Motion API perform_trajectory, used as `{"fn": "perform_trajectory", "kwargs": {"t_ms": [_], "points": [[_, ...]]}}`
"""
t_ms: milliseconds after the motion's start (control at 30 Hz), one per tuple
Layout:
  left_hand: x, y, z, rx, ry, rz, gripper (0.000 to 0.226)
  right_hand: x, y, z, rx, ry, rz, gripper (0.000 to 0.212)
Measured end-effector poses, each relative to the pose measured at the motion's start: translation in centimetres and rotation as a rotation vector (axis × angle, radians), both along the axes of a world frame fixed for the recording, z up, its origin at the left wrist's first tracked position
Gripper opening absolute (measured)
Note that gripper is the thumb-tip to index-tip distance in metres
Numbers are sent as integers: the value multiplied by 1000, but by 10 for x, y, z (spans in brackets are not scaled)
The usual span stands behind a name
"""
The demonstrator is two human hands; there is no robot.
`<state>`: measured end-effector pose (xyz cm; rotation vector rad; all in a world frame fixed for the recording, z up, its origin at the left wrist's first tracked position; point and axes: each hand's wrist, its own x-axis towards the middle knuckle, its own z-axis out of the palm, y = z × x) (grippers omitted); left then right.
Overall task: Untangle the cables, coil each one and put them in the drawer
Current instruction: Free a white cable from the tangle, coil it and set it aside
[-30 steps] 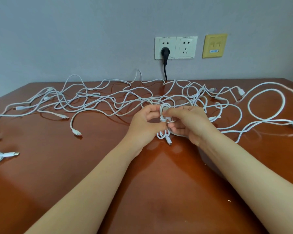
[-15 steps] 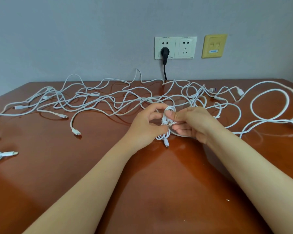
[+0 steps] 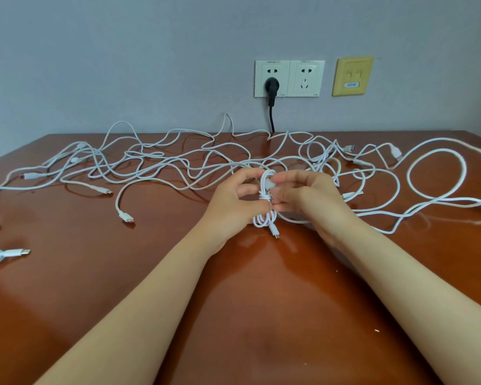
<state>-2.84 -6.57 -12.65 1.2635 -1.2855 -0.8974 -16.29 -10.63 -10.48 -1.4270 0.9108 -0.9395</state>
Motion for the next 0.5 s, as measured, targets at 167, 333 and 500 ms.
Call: {"fn": "perform_trajectory", "kwargs": {"t_ms": [167,333,500], "points": [[0,2,2,-6,30,-35,47,3,0,-7,-38,-53,-70,16],[3,6,8,10,155,-92,44,1,-4,-10,-45,-46,33,14],[4,6,10,35,209,-124,45,2,1,-10,-39,-116,92,10]]}}
